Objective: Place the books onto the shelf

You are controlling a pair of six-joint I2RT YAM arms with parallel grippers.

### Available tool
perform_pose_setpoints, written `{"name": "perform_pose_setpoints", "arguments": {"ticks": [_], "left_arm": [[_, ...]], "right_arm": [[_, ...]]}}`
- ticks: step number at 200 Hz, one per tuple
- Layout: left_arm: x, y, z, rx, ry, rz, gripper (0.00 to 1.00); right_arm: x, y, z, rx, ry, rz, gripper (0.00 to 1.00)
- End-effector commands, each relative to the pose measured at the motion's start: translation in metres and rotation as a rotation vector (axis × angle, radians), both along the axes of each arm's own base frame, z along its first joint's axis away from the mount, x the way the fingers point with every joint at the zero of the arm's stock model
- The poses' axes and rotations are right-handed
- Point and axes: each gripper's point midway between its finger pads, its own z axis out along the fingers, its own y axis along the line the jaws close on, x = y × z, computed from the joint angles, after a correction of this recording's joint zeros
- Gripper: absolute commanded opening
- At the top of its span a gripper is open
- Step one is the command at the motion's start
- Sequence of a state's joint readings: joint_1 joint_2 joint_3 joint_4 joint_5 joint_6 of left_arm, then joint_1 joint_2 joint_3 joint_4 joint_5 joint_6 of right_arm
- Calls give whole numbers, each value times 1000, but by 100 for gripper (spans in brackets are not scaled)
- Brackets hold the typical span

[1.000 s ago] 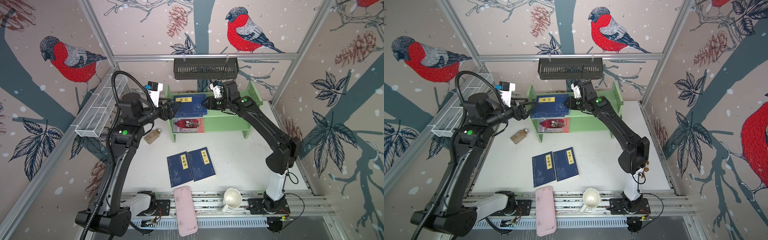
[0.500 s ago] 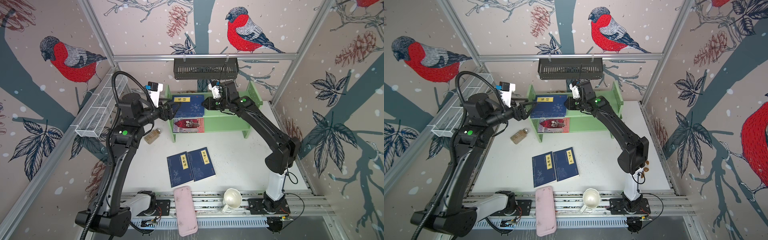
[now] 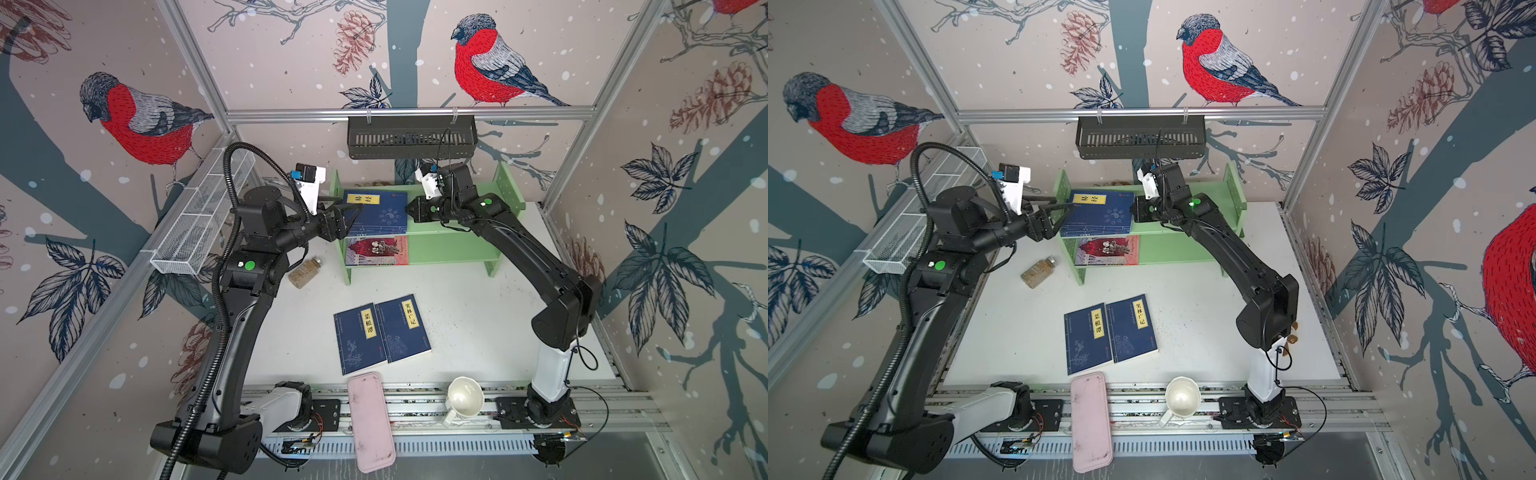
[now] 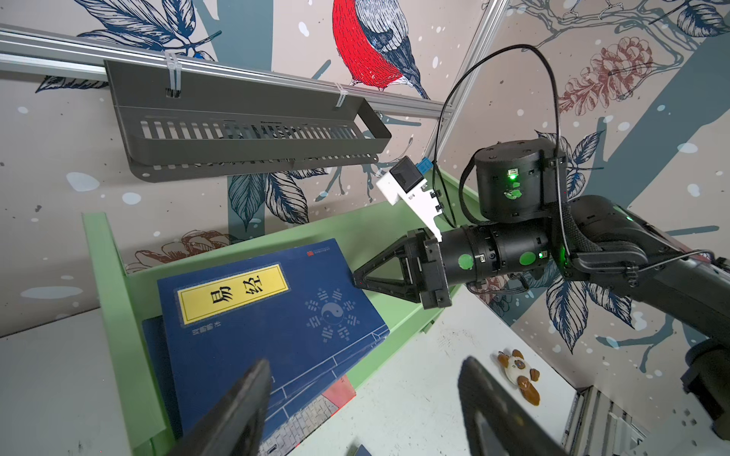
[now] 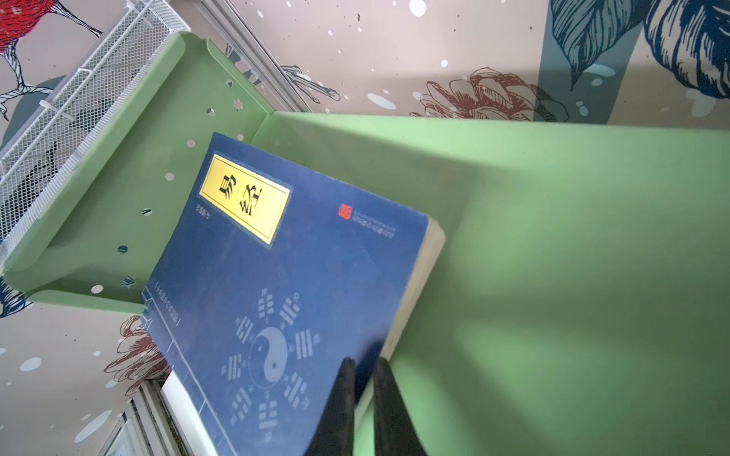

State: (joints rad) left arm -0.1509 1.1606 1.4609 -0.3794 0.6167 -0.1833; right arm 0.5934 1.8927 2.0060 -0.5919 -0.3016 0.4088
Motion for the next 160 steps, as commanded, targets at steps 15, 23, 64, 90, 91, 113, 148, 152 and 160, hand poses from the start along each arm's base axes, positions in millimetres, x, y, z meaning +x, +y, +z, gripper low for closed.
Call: {"name": "perform_pose_setpoints", "arguments": {"ticks": [15,23,64,90,91,113,148,152,160], "left_arm": [[0,0,5,13,-29,-1,75],[0,0,5,13,-29,0,75],[1,0,3,12,-24,-2,75],[3,-1,1,14,-24,-3,75],[3,-1,1,14,-25,-3,75],[7,0,-4,27,-26,10,76],[19,0,2,139,-100,52,75],[21,1,4,148,-105,60,75],[27,4,7,164,-108,82,75]], "right_arm": [[-5,-1,19,40,-48,31,10],[-7,-1,19,48,-41,38,17],[-20,-2,19,137,22,62,43],[-27,2,19,188,57,91,47],[-27,2,20,189,57,92,47],[-26,3,21,200,59,98,48],[-12,-2,24,165,5,64,47],[-10,-3,22,154,-4,56,47],[-4,-5,22,135,-30,44,47]]}}
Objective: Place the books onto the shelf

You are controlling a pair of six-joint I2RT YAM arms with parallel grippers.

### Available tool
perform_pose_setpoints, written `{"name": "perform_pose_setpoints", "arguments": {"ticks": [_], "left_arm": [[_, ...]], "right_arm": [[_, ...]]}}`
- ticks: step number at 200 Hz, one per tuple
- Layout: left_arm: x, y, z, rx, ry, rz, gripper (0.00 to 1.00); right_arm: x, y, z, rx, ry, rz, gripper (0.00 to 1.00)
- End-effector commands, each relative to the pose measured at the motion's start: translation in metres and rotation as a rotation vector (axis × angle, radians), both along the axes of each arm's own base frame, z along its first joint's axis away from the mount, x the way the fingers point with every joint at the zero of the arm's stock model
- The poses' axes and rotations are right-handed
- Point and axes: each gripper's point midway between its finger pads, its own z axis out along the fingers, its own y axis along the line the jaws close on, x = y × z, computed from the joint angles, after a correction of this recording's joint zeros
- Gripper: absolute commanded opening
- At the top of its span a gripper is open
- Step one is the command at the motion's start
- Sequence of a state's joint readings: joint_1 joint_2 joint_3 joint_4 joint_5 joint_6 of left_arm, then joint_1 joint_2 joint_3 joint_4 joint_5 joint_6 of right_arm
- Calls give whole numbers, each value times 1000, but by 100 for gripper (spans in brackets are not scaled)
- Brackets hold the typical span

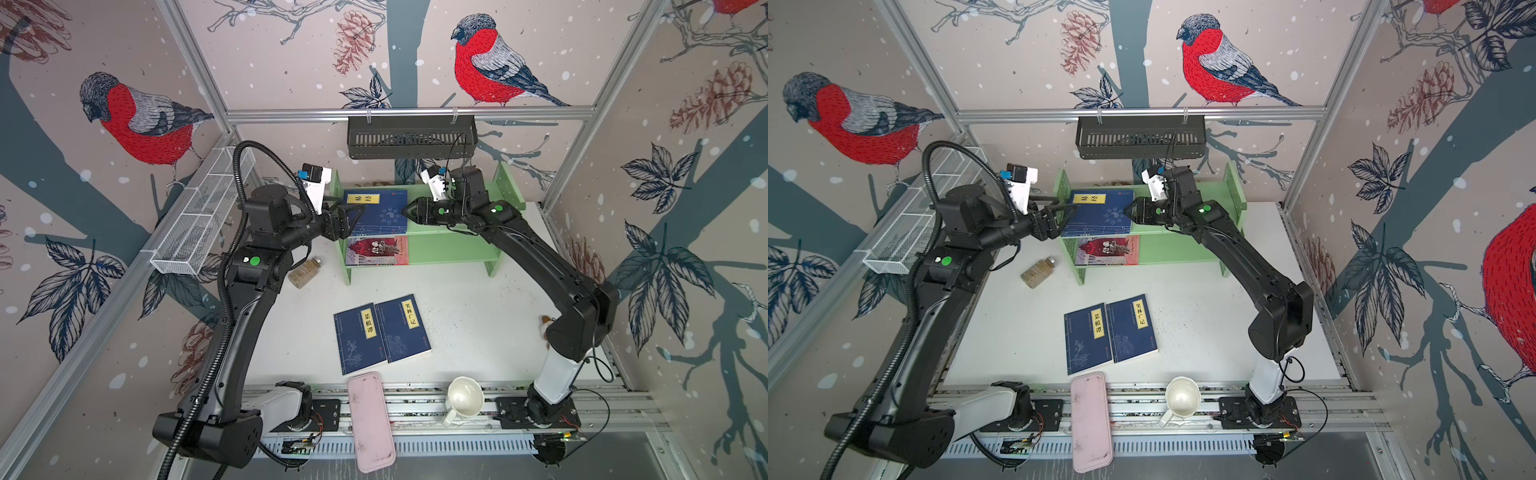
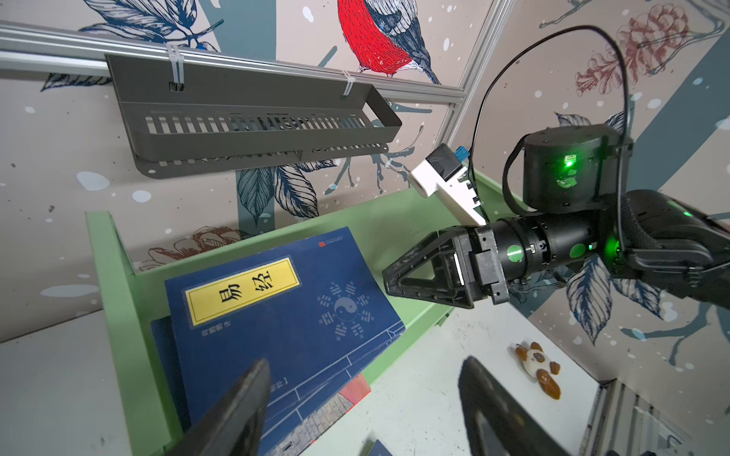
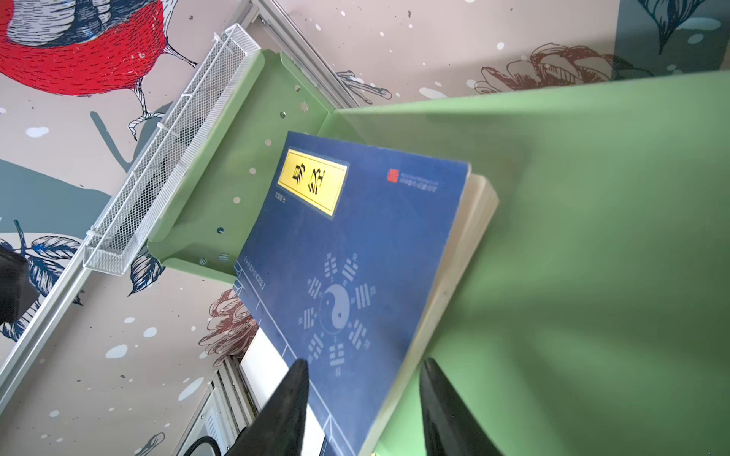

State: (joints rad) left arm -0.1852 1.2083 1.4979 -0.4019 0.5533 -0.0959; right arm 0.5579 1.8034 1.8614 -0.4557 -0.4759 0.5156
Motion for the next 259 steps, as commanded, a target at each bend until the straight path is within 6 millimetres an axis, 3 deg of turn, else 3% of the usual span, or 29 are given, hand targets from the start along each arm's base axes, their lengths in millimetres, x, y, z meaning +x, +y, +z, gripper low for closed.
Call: {"name": "perform_pose_setpoints", "arguments": {"ticks": [1,44,67,93,117,176,204,259], "left_arm": [[14,9,14,85,-81,68,75],[45,9,39,158,-165,137,77],[65,2,39,214,-171,132,77],[84,-11,49,245,-218,148,79],[99,-39,55,282,-233,118,82],[139,-86,34,181,-157,-26,86],[161,-92,34,143,-213,6,87],[196,-94,11,410,-367,187,88]], "right_arm": [[15,-4,7,-32,-90,-32,47],[40,-7,6,-24,-139,-70,47],[50,-4,11,-20,-168,-72,47],[56,-2,14,-20,-197,-67,47],[56,-5,9,-32,-197,-79,46],[26,-38,17,-41,-231,-169,46],[3,-53,20,-39,-248,-197,46],[-32,-79,14,-45,-253,-248,46]]}}
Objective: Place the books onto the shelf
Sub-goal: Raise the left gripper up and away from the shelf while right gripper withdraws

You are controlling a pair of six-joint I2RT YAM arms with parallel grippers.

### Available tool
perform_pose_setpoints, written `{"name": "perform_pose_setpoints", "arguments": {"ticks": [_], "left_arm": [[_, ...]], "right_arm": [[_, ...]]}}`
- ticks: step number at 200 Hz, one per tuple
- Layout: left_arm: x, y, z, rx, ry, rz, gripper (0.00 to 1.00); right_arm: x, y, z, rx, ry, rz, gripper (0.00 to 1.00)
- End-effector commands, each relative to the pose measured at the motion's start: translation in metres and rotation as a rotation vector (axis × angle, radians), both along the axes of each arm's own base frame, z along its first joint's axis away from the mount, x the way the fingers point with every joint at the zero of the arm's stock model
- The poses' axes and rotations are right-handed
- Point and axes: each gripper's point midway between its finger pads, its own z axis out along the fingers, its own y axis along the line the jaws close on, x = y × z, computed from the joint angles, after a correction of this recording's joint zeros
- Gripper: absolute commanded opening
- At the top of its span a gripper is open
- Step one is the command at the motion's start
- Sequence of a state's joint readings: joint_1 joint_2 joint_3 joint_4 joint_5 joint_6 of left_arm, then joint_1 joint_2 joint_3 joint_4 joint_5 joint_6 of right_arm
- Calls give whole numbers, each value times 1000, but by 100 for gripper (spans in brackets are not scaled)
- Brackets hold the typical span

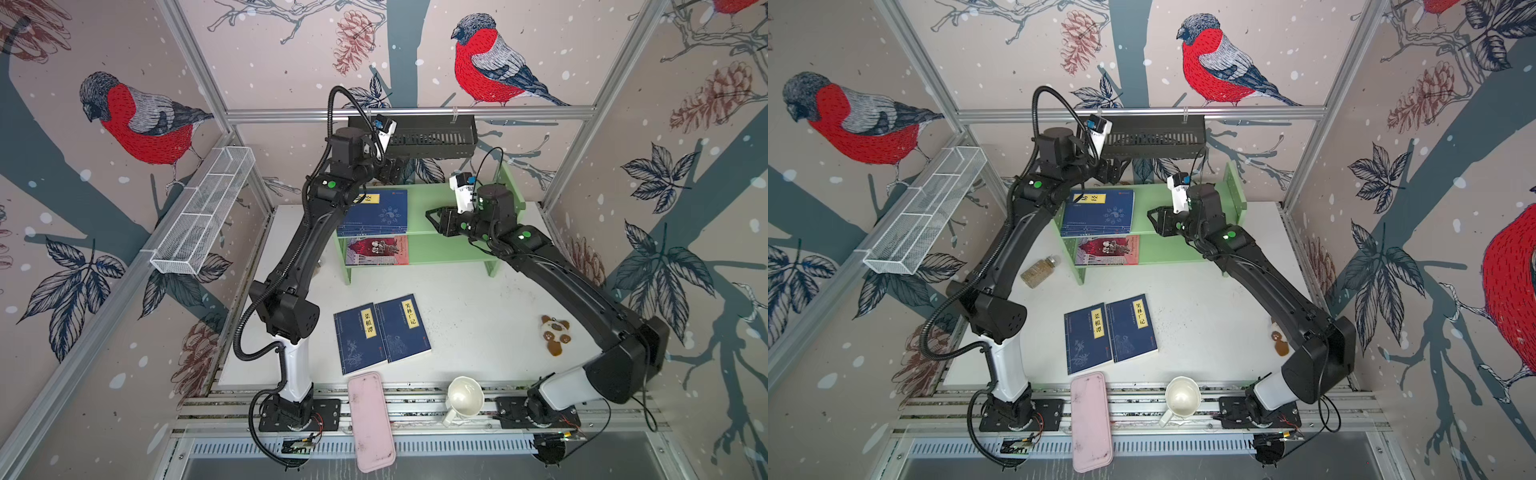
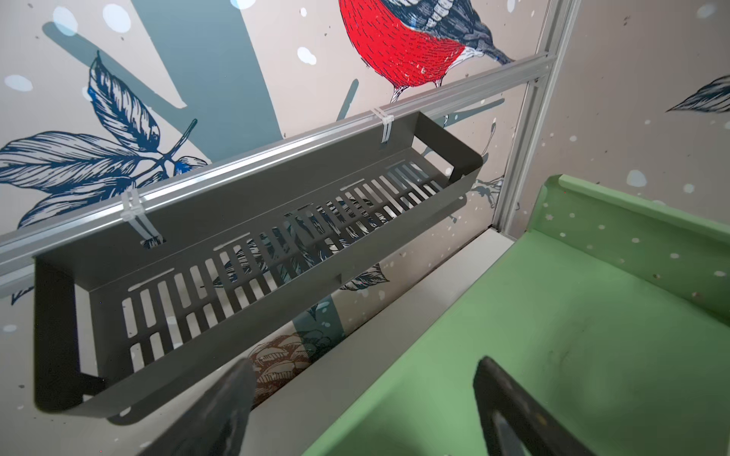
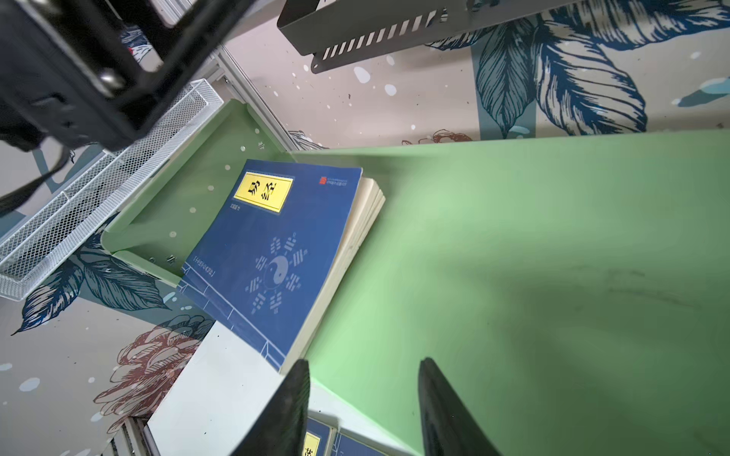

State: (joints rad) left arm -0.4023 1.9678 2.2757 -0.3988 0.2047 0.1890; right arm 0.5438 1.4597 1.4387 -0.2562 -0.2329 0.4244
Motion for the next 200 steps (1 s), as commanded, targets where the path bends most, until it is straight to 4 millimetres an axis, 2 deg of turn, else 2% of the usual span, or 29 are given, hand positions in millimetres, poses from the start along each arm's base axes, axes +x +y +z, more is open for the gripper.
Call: {"name": "perform_pose_setpoints", "arguments": {"ticks": [1,47,123,200], "left_arm": [[17,9,9,136,-164,106,88],[34,19,-10,380,-297,202,89],[50,41,-2,599,-527,389,90],[47,47,10,678,-651,448,91]], "right_arm": [[-6,-9,8,29,-35,-43,46],[-21,-21,0,47,-38,-73,46],[-27,-20,-9,65,-31,-72,46],[-29,-21,-10,72,-31,-74,46]]}}
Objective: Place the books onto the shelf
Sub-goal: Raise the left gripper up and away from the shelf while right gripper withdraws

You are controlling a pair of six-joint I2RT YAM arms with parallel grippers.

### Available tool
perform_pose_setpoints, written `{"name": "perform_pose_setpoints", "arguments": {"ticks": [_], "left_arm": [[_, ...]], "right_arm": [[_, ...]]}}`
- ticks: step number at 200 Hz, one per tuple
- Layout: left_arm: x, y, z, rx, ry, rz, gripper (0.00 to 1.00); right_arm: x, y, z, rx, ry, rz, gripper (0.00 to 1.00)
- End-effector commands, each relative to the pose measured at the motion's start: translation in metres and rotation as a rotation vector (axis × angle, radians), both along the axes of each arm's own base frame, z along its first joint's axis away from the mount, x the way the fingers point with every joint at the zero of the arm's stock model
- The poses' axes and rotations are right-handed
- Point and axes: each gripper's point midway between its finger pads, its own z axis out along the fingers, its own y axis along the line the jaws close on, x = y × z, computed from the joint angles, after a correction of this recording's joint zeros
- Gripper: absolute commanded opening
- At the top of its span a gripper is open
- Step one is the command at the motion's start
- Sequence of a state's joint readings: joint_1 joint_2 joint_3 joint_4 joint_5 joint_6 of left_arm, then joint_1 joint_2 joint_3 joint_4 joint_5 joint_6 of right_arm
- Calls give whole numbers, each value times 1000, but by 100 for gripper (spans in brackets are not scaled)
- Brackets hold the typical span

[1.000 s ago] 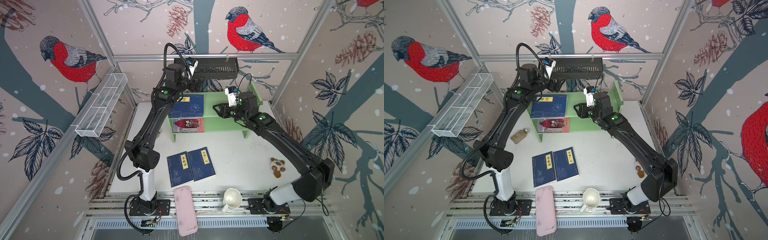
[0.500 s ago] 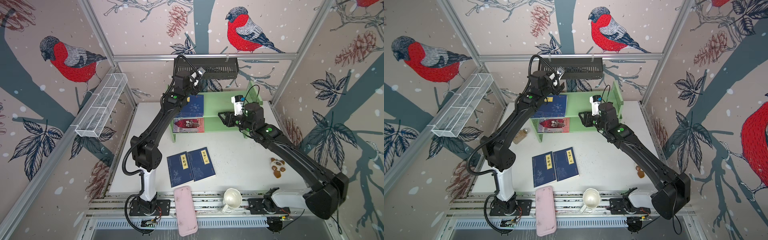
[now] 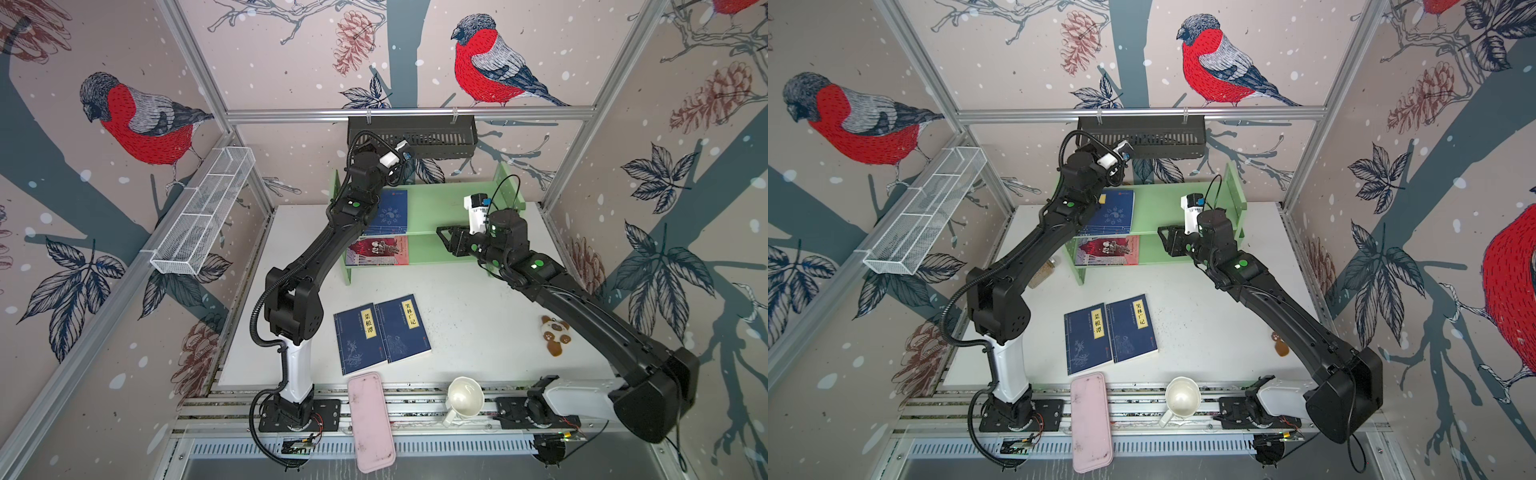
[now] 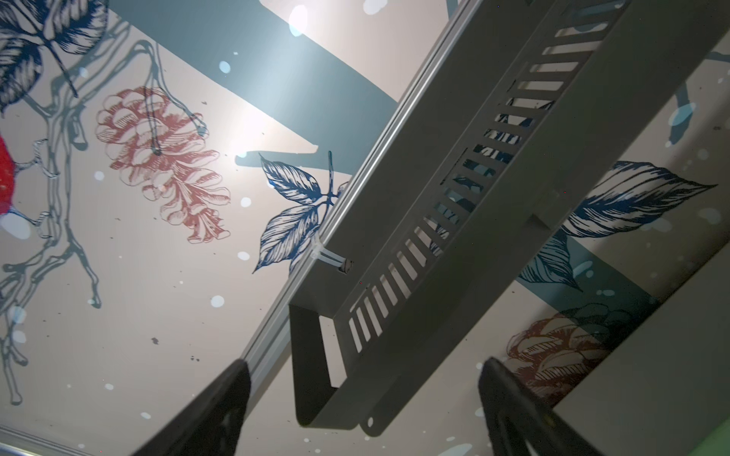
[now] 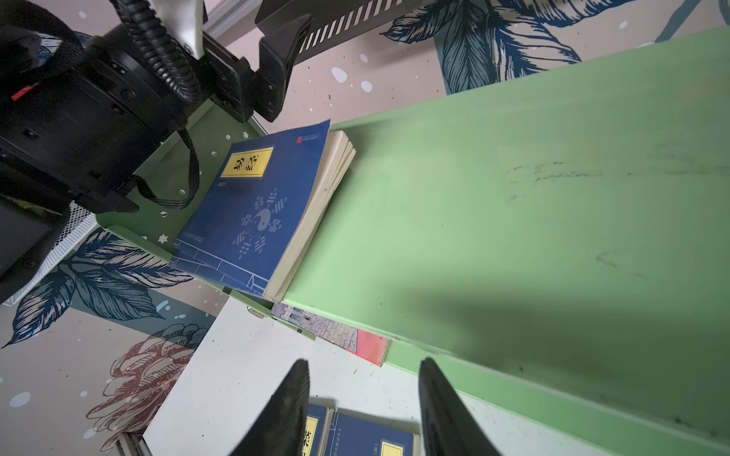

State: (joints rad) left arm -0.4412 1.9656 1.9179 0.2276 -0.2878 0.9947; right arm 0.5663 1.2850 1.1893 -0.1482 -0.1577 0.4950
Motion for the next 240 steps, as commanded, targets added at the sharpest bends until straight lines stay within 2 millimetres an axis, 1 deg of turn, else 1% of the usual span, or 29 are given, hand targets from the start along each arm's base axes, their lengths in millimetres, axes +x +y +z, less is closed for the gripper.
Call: {"name": "perform_pose_setpoints", "arguments": {"ticks": [1,18,48,126,149,188,218,240], "left_arm": [[-7,5,28,23,-121,21,91],[-7,5,27,52,-144,30,91],[-2,6,21,85,-139,40,92],[9,21,13,114,-120,73,92],[12,25,6,131,-100,78,92],[10,29,0,142,-81,71,92],[12,30,-9,158,-66,67,92],[13,32,-8,154,-67,72,92]], "right_arm": [[1,1,11,26,-36,-3,47],[1,1,9,26,-33,-2,46],[-1,1,8,26,-30,1,46],[-5,3,13,40,-42,11,46],[-5,3,12,39,-39,12,46],[-5,4,13,40,-40,14,46],[-5,6,13,41,-39,19,46],[-5,7,14,41,-41,20,46]]}}
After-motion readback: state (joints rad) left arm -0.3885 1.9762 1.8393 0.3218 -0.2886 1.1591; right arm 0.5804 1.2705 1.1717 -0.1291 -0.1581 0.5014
